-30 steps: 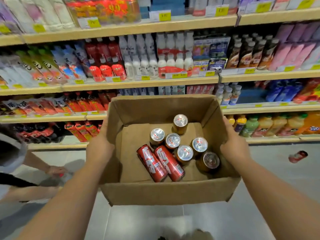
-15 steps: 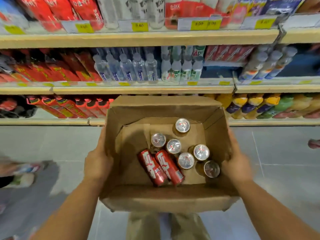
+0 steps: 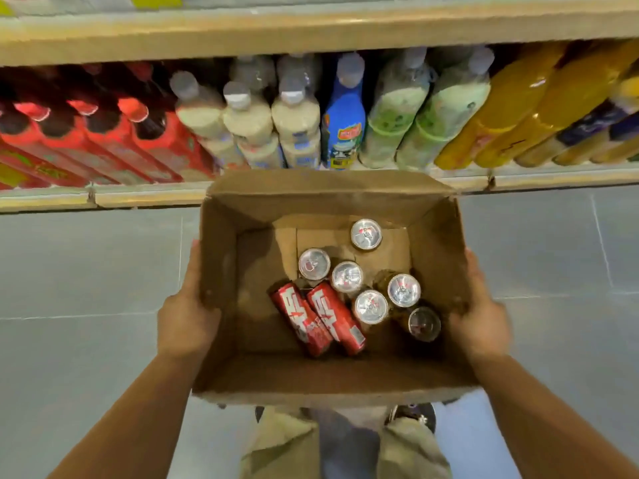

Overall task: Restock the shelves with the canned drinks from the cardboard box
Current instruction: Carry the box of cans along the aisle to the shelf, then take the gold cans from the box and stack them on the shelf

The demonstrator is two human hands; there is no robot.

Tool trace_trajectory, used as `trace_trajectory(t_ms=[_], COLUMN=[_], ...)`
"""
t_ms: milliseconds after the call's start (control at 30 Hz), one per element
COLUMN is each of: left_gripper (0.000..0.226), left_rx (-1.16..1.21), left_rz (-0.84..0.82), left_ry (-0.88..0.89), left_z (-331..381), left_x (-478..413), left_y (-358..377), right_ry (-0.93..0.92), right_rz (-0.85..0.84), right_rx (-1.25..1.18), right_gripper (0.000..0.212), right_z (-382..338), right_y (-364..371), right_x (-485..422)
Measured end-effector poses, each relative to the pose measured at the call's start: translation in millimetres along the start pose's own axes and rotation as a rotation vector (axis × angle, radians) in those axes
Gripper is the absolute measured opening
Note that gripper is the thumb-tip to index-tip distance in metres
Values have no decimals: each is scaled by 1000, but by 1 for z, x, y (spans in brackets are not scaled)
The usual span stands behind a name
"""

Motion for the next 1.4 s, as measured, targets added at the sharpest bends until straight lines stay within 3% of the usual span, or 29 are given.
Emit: trace_trajectory(t_ms=[467,767,900,967,1033,1067,1133,1267,1400], left_gripper=[79,78,88,86,77,73,69,72,84], left_rx=[12,-35,-91,-197,-266,-263,-227,-155,-190], left_rz=[21,9,-1,92,138,120,-41,-465,-582], left_ry=[-59,-128,-175,-67,215,348,488,411,446], left_z=[-75,-88,-87,-76,-46,-30,2,38,53], left_x=[-63,-60,-59,-56,-47,-42,-31,-19,-20], left_y=[128,161,166,166,173,180,199,253,297], right_ry=[74,56,85,-84,-294,-326,-195,55,113], right_rz=[18,-15,-85,100,222,152,-90,-298,-394], right_rx=[83,146,103,202,242,244,255,315,403], right_gripper=[80,76,81,75,57,49,50,84,90], right_z=[35,51,47,34,20,17,23,44,56], right_y=[128,153,154,145,140,144,161,190,215], right_x=[-70,-69,-67,-57,-38,-31,-23,-24,-47])
Point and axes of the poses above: each hand's wrist, its own x-axis away from the middle knuckle, its own y-axis out of the palm, z = x × y, the point moved 4 cm from there along -x, towards the middle knuckle, and after that the axes turned 5 degrees about y, right-handed, at the moved point
